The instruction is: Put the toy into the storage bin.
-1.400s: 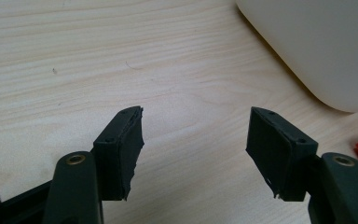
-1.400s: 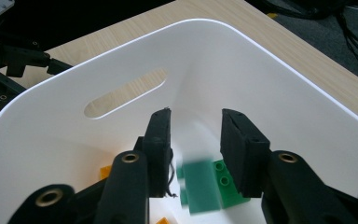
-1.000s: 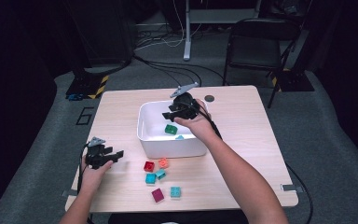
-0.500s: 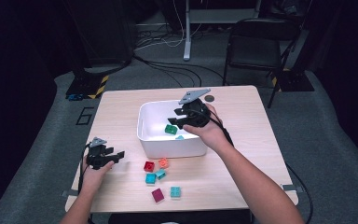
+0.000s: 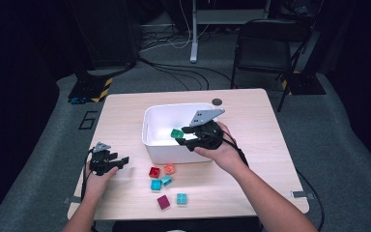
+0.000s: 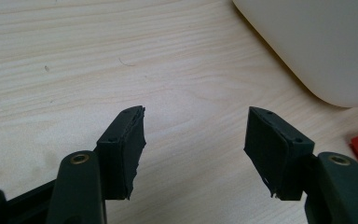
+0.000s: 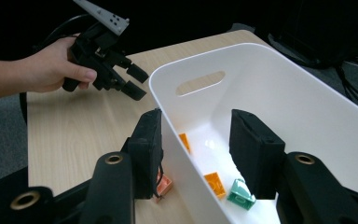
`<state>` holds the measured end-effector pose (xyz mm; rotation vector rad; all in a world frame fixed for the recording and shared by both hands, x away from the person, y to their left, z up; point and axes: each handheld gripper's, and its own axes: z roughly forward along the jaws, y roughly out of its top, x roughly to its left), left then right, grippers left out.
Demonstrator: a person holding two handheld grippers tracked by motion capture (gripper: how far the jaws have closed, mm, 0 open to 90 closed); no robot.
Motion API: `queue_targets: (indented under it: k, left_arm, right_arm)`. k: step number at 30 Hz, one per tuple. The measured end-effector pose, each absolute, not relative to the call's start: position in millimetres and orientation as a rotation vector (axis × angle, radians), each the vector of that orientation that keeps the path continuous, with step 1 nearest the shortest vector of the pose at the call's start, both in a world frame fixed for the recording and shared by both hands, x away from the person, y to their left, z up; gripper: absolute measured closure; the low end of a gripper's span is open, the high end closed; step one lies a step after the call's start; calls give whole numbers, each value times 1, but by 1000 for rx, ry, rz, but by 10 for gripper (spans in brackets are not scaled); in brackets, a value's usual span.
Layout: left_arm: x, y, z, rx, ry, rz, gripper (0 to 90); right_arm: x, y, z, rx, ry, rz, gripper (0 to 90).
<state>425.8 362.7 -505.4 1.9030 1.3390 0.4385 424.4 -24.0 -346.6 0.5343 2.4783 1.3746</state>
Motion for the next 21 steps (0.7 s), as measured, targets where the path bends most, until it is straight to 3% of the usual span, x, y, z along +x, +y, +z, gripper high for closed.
queue_targets:
  k: [21]
  left_arm:
    - [424, 360, -506, 1901, 1334, 445, 376]
  right_arm:
    - [383, -26, -428, 489, 2581, 1373, 540]
